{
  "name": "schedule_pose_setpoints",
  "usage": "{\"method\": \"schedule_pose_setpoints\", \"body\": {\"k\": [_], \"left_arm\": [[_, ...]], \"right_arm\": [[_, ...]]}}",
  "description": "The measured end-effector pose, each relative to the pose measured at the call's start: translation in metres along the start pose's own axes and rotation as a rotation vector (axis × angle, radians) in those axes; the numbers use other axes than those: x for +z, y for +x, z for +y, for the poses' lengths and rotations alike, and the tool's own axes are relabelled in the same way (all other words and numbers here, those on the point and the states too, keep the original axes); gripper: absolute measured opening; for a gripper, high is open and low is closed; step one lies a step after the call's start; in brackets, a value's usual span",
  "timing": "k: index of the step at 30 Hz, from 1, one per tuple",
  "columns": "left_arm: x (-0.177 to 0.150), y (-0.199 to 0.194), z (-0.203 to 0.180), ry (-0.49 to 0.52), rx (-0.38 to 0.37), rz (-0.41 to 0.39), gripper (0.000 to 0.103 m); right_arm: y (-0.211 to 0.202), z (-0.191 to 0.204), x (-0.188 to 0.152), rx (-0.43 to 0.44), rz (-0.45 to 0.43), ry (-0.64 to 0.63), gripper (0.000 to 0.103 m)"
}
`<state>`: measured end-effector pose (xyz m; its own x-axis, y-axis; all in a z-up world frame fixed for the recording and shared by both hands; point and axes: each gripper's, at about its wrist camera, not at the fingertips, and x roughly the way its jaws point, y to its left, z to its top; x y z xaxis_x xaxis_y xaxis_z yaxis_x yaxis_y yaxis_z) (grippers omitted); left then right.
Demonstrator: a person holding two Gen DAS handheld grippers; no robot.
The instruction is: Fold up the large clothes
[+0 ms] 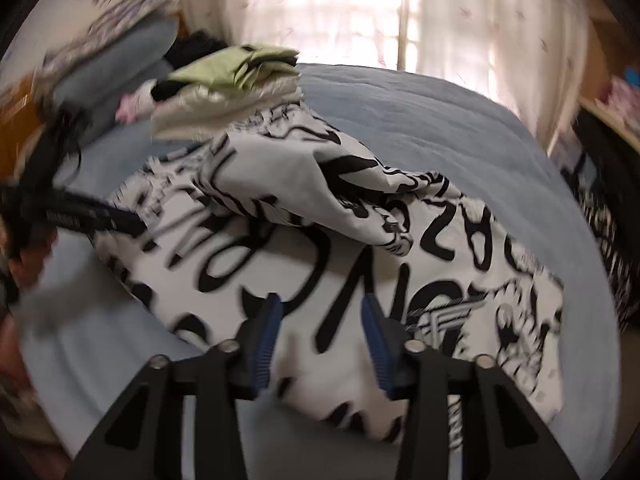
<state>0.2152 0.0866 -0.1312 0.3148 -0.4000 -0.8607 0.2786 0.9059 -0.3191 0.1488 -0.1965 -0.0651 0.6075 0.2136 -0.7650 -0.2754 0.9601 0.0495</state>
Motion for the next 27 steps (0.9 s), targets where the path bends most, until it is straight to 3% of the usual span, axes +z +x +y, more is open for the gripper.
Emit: {"method": "schedule_pose_setpoints", "body": {"k": [2,5,11,13,17,24,25,26,27], "left_arm": [[0.006,-0.01,-0.002,-0.005,-0.025,-0.025,0.043],[0.013,-0.022,-0.004,-0.021,-0.05,-0.061,0.044],[0.018,-0.035,-0.006,-0.062,-0.098,-0.093,0.044],[0.017,-0.039,0.0,-0.084,-0.12,-0.104,0.044],[0.02,-0.038,0.006,-0.126,-0.154,-0.117,0.044],[0.037,-0.009,0.018,-0.204,-0.264,-0.097,0.045],[0.041,-0.001,0.02,-0.221,-0.294,-0.088,0.046],[0.043,0.005,0.021,-0.232,-0.31,-0.084,0.047],[0.046,0.011,0.021,-0.24,-0.324,-0.081,0.048]], "right_arm": [[-0.006,0.0,-0.004,0.04,-0.008,0.082,0.072],[-0.008,-0.001,0.002,0.096,-0.019,0.24,0.074],[0.034,-0.019,0.01,0.338,0.077,0.741,0.074],[0.045,-0.019,0.015,0.396,0.08,0.828,0.075],[0.057,-0.009,0.036,0.39,0.038,0.854,0.075],[0.103,-0.008,0.042,0.316,0.074,0.939,0.074],[0.105,-0.007,0.04,0.303,0.059,0.925,0.065],[0.107,-0.006,0.04,0.295,0.048,0.895,0.04],[0.109,-0.004,0.039,0.3,0.056,0.856,0.025]]}}
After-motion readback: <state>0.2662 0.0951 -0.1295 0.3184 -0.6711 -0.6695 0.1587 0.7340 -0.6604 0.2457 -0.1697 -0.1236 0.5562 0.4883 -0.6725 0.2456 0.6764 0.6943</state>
